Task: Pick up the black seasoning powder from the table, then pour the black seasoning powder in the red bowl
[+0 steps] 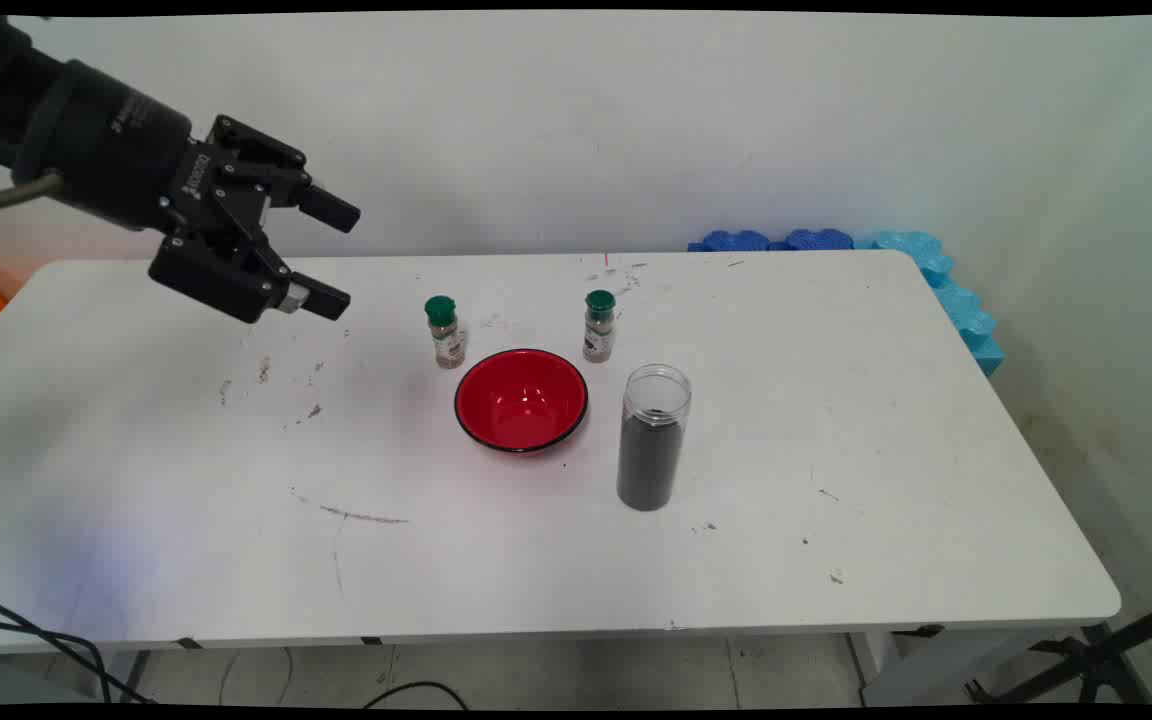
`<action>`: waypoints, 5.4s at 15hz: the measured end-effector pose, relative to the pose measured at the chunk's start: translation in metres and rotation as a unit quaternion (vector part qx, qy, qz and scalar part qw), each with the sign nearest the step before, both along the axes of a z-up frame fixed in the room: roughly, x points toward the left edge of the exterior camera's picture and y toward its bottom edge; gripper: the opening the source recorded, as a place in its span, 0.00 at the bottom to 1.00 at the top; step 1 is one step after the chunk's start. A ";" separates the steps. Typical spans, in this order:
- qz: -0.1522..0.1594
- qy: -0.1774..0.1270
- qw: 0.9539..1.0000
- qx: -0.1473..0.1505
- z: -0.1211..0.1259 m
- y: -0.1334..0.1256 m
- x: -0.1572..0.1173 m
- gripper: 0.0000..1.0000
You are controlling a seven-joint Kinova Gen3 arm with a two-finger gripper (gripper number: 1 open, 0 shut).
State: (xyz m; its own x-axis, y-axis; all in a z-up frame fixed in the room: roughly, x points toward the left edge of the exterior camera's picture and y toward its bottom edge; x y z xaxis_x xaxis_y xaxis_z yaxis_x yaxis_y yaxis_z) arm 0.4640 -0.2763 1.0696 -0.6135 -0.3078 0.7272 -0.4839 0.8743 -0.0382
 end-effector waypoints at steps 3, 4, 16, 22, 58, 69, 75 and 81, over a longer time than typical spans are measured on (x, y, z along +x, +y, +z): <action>0.000 0.003 1.000 0.001 -0.001 -0.005 0.002 1.00; 0.001 0.004 1.000 0.002 -0.002 -0.006 0.003 1.00; 0.018 0.026 0.999 0.003 -0.039 -0.006 -0.016 1.00; 0.030 0.027 0.999 0.005 -0.082 -0.007 -0.043 1.00; -0.001 0.049 0.999 -0.005 -0.237 -0.095 -0.181 1.00; -0.012 0.053 0.998 -0.005 -0.238 -0.097 -0.191 0.00; -0.002 0.052 0.999 0.008 -0.207 -0.086 -0.180 0.00; 0.009 0.052 0.998 0.036 -0.151 -0.067 -0.153 0.00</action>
State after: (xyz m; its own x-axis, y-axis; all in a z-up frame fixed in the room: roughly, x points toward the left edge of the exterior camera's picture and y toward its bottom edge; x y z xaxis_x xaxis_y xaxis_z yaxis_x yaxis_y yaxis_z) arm 0.3110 -0.3428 0.9190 -0.5302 -0.3724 0.7617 -0.4978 0.8640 0.0759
